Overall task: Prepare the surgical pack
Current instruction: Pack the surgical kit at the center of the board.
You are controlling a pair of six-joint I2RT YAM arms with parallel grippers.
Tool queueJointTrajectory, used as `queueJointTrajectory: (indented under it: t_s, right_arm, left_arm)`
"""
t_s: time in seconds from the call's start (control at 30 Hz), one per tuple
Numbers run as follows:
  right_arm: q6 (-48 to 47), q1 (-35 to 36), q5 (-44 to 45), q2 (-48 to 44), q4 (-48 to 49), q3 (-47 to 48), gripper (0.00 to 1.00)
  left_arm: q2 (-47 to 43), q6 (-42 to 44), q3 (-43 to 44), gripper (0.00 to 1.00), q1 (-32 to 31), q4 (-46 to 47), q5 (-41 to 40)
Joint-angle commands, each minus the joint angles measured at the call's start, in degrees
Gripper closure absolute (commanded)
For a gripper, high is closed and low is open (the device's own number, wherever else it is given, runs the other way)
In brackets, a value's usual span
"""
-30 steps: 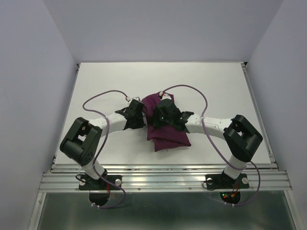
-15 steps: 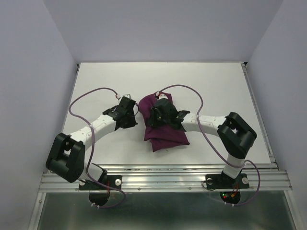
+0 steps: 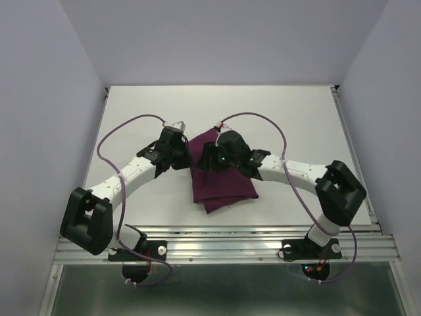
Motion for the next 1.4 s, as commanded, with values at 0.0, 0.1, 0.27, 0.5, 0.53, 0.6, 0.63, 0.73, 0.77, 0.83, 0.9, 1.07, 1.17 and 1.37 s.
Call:
queueJointTrajectory:
  t_s: [0.0,0.1,0.27,0.5,0.53,0.6,0.63,0.73,0.77,0.83,0.9,1.07,1.17,1.37]
  right_arm:
    - [-0.38,-0.37,0.19,-8.77,-1.00,-3.35,0.50]
    - [0.23,-0.37,-2.17,-14.30,-1.71,-7.83,0.87]
    - [2.34,-0.37,-11.82,-16.61,0.39,-15.12,0.96]
    - [3.58,0.33,-10.63,-12.74,1.11,-20.41,0.97]
    - [3.05,0.33,-9.49,-13.00,-2.20,-19.37,0.97]
    - [1.04,0.33,-5.46,-14.92,-4.16,-17.78,0.87]
    - [0.16,0.33,-4.30,-15.54,-5.74,-15.77,0.81]
    - [-3.27,0.33,-0.96,-15.12,-9.16,-11.20,0.68]
    - [-4.06,0.33,-0.52,-14.41,-9.96,-7.62,0.65]
    - [-6.00,0.86,0.71,-11.35,-11.81,-4.34,0.60]
    - [-7.49,1.38,2.12,-9.06,-12.87,0.14,0.56]
    - [-10.13,3.32,5.01,0.52,-19.02,10.06,0.43]
    - [-10.75,4.82,6.95,4.21,-22.09,13.33,0.40]
    - [-11.63,6.22,8.80,11.07,-25.52,17.73,0.37]
  left_arm:
    - [-0.92,-0.30,-2.98,1.00,0.06,5.16,11.99]
    - [-3.02,-2.41,-8.78,1.00,-0.38,7.18,15.97]
    - [-5.40,-4.70,-16.86,1.00,-1.69,10.26,20.11]
    - [-0.49,-6.20,-18.55,1.00,-2.58,13.69,20.64]
    - [-0.31,-6.11,-18.12,1.00,-2.58,13.34,20.73]
    - [-1.35,-5.32,-16.80,1.00,-2.58,11.24,18.64]
    - [-3.01,-4.79,-15.92,1.00,-2.40,9.75,17.14]
    - [-6.27,-2.68,-12.06,1.00,-1.09,3.60,12.82]
    - [-8.37,-2.24,-11.18,1.00,0.92,1.41,12.38]
    - [-10.14,-1.19,-9.07,1.00,3.47,-0.45,11.76]
    - [-11.38,-0.66,-8.45,1.00,6.38,-1.78,12.02]
    - [-9.36,-2.67,-12.03,1.00,6.91,0.41,14.74]
    - [-9.18,-6.10,-14.85,1.00,6.91,4.98,18.00]
    - [-10.32,-8.74,-18.72,1.00,6.83,7.45,18.18]
